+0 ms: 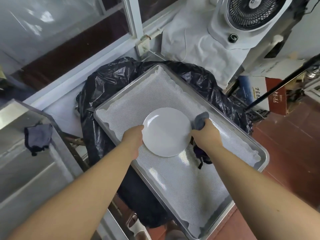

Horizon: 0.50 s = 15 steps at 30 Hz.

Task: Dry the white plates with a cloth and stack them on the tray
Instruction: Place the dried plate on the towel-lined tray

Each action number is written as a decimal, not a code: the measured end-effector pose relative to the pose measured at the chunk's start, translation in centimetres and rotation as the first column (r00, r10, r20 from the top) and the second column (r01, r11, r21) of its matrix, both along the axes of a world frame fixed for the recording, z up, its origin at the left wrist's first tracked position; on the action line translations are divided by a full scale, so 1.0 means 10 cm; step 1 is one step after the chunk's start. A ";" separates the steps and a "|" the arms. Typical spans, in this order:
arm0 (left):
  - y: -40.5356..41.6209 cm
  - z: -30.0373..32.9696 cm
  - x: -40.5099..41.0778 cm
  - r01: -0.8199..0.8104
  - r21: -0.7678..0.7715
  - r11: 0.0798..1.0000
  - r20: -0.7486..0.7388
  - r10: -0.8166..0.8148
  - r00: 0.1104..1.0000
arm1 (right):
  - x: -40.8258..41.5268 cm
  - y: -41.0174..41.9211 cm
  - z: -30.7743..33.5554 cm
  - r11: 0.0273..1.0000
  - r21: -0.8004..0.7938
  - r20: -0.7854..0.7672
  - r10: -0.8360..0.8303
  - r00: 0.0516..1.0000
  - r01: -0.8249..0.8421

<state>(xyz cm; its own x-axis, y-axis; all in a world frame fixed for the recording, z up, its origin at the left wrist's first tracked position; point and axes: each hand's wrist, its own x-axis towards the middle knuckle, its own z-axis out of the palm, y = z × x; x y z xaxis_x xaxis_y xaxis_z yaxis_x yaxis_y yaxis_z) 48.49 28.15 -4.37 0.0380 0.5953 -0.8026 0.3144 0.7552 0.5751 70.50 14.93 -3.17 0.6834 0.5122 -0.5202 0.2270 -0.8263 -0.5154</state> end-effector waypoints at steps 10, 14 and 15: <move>-0.54 0.59 -0.72 0.059 0.203 0.977 0.022 -0.064 0.998 | -0.29 -0.35 0.71 0.994 0.087 0.001 0.064 0.998 -0.064; -0.80 0.80 -1.23 0.024 0.277 0.961 0.000 -0.025 1.000 | -0.69 -0.38 0.97 0.979 0.120 0.068 0.158 0.985 -0.166; -0.87 0.84 -1.38 0.009 0.288 0.958 -0.007 -0.007 1.000 | -0.83 -0.37 1.02 0.972 0.136 0.072 0.181 0.981 -0.189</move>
<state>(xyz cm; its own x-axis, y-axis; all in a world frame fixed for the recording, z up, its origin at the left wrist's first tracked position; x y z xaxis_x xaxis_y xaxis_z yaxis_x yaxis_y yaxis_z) 34.69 19.45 3.99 0.0397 0.8012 -0.5971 0.3238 0.5550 0.7662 62.17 11.20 7.00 0.5970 0.6984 -0.3947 0.4027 -0.6865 -0.6055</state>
